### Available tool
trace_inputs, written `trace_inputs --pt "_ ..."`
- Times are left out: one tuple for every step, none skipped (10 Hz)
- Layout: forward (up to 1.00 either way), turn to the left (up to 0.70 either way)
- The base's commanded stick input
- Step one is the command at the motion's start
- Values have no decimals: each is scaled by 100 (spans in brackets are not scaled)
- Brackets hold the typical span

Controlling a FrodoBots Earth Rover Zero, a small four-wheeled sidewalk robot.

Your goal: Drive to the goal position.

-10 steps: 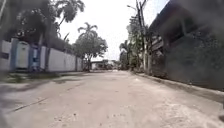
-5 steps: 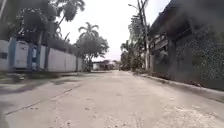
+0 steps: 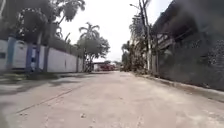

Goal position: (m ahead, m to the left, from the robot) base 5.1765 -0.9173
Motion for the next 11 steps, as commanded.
trace_inputs --pt "50 -49" --pt "50 -49" --pt "50 -49" --pt "50 -49" --pt "50 -49" --pt "50 -8" --pt "50 1" --pt "50 1" --pt "50 1" --pt "50 1" --pt "50 1"
